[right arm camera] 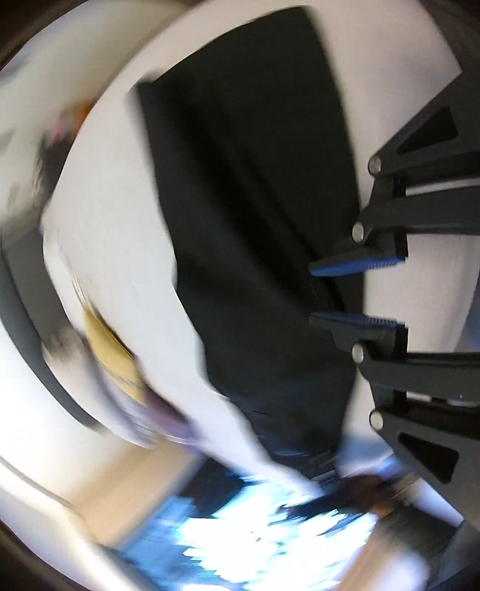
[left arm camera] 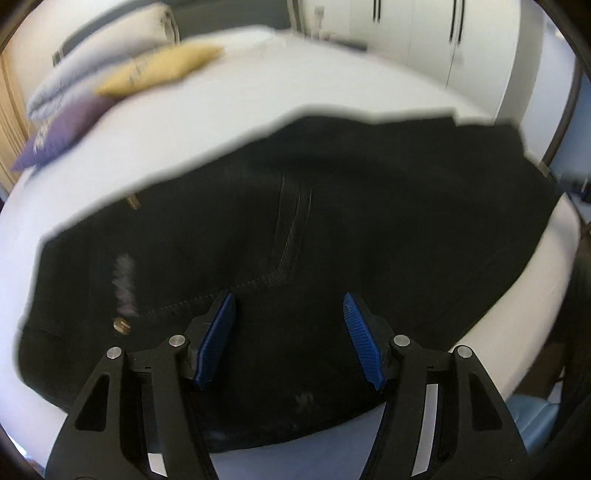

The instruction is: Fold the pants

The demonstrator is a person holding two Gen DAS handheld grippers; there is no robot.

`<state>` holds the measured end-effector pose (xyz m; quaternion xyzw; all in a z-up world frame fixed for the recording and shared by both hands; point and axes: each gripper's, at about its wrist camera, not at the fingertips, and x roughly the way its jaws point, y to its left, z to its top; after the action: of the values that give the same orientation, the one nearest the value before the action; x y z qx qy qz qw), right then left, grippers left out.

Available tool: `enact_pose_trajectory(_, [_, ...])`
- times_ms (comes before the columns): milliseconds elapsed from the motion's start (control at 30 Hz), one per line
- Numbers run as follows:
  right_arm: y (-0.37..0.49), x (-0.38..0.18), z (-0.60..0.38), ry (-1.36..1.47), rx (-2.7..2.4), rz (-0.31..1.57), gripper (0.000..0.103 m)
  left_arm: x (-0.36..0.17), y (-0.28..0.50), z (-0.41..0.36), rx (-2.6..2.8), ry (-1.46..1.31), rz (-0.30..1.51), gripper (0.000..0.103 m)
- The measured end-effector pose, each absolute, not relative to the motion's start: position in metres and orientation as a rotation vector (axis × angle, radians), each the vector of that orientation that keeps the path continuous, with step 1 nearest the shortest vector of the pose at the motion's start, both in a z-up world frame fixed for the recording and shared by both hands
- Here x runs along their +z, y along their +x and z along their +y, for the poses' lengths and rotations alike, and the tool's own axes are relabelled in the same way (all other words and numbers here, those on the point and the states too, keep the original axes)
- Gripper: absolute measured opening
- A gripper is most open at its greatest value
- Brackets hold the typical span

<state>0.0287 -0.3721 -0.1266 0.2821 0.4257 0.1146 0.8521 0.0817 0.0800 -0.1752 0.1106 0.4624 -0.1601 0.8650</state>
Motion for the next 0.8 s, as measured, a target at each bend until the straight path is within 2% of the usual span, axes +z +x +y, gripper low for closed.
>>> enact_pose_trajectory(100, [0.026,-0.152,-0.431,0.881,0.129,0.838,0.032,-0.175,0.084,0.08,-0.322,0.2,0.973,0.06])
enact_pose_trajectory(300, [0.045,-0.195,-0.487,1.21,-0.005,0.79,0.032,-0.176,0.097,0.073,-0.314,0.207,1.001,0.061])
enact_pose_trajectory(533, [0.069,-0.205,-0.49,1.323,-0.073,0.809,0.032,-0.185,0.086,0.076,-0.306,0.196,0.978,0.061])
enact_pose_trajectory(700, [0.066,-0.213,-0.491,1.447,-0.125,0.733,0.03,-0.185,0.081,0.081,-0.312,0.191,0.963,0.061])
enact_pose_trajectory(800, [0.067,-0.215,-0.489,1.459,-0.133,0.715,0.02,-0.186,0.076,0.086,-0.31,0.189,0.954,0.062])
